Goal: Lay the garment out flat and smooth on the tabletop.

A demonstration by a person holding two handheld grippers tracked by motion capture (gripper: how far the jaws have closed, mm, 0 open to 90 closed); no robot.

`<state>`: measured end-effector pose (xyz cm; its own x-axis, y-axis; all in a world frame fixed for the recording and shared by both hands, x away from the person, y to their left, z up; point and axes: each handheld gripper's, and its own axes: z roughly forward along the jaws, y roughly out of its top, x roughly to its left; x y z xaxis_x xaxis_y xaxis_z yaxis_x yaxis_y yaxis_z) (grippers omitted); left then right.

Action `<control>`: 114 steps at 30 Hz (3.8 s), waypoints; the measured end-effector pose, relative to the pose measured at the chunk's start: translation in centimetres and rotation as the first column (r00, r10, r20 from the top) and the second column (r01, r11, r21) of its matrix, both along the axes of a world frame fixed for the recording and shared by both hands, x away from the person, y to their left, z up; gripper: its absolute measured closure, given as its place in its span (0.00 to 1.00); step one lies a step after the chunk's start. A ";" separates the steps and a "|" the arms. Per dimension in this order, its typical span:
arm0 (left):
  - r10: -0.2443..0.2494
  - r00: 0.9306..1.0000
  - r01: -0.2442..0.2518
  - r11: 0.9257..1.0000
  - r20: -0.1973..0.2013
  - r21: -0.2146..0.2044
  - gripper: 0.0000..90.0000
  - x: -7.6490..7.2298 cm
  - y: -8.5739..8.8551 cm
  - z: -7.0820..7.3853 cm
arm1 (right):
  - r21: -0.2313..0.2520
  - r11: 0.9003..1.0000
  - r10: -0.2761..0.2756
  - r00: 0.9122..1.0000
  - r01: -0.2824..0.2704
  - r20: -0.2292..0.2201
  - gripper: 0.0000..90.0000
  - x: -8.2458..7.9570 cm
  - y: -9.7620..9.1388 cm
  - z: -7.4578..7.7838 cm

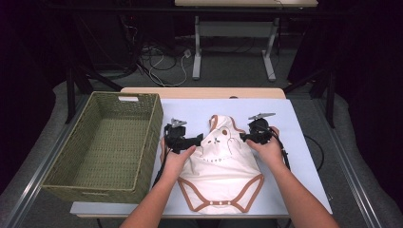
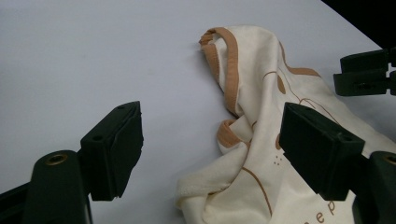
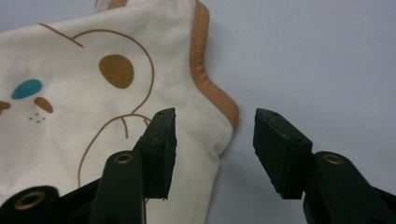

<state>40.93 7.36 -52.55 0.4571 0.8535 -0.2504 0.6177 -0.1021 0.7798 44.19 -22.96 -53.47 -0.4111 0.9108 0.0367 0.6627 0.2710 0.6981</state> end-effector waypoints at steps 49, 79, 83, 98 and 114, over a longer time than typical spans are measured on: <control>-0.007 1.000 0.006 0.999 0.007 0.049 0.39 0.6 -0.1 -0.6 | 0.124 0.992 -0.005 1.000 0.006 -0.009 1.00 -4.7 -5.8 2.1; -0.166 0.975 0.170 0.985 -0.149 0.017 0.72 2.3 -5.2 -2.0 | 0.188 0.980 -0.068 0.997 0.071 -0.023 1.00 -6.6 -7.7 -0.7; -0.164 0.974 0.169 0.985 -0.157 0.022 0.92 2.3 -5.3 -1.8 | 0.190 0.979 -0.065 0.998 0.068 -0.022 1.00 -6.5 -7.6 -0.8; -0.218 0.969 0.229 0.970 -0.121 0.086 0.76 0.1 -5.7 0.0 | 0.200 0.977 -0.066 0.998 0.067 -0.014 1.00 -6.7 -7.4 -0.6; -0.130 0.986 0.148 0.970 -0.100 0.194 0.83 1.1 -4.0 -1.1 | 0.193 0.979 -0.069 0.997 0.071 -0.016 1.00 -6.7 -7.5 -0.8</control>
